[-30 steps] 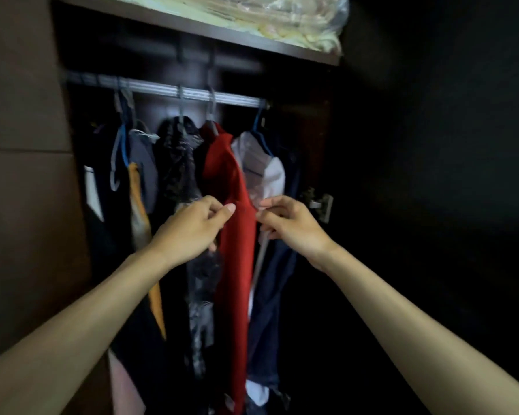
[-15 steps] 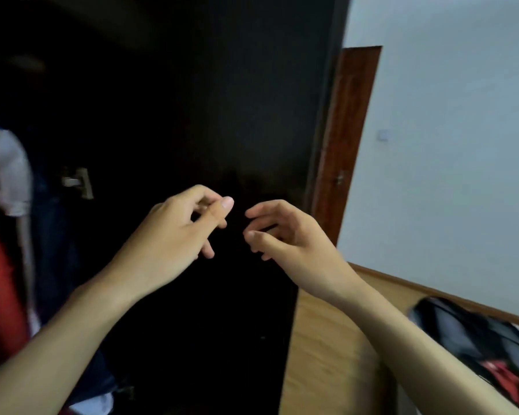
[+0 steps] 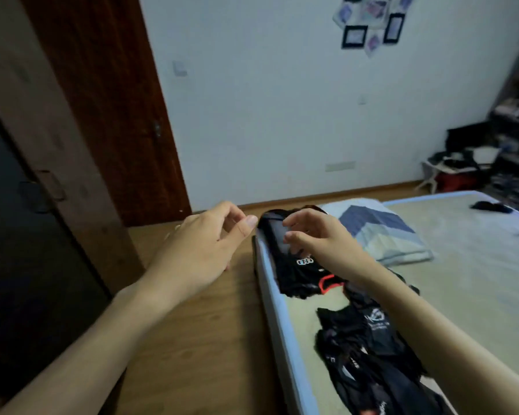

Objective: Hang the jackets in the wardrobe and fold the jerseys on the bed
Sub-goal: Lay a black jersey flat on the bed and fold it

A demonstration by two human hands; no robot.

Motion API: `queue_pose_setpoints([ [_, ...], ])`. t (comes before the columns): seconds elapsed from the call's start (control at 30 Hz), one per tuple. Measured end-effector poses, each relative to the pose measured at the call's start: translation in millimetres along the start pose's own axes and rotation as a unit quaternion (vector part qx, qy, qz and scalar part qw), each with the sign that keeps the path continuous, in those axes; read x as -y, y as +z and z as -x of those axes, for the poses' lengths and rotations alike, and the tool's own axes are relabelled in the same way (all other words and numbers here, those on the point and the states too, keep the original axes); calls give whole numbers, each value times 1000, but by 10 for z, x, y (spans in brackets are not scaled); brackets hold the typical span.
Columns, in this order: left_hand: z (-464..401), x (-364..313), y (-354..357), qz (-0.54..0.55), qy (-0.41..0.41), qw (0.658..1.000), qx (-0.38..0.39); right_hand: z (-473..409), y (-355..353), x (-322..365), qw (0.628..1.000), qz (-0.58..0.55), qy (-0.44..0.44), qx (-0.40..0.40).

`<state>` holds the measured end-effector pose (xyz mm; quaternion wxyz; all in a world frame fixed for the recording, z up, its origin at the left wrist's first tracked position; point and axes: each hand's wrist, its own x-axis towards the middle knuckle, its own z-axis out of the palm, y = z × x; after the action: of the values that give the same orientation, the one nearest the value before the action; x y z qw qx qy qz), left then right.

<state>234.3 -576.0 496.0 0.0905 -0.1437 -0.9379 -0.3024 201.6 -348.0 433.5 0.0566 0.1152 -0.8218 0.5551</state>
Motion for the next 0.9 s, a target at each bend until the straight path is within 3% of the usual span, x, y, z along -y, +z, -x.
queue_pose_setpoints([
  [0.2,-983,-166,1467,32,45,984,169,339,-863,-1110,981,28,168,-98],
  [0.5,-1967,-558,3247,-13,175,917,359,920,-1383,-2242,897,14,358,-260],
  [0.67,-2513,-511,4072,-30,245,861,445,970,-1349,-2836,816,-11,458,-353],
  [0.9,-3104,-136,5119,-57,260,781,565,1022,-947,-3486,668,-71,589,-450],
])
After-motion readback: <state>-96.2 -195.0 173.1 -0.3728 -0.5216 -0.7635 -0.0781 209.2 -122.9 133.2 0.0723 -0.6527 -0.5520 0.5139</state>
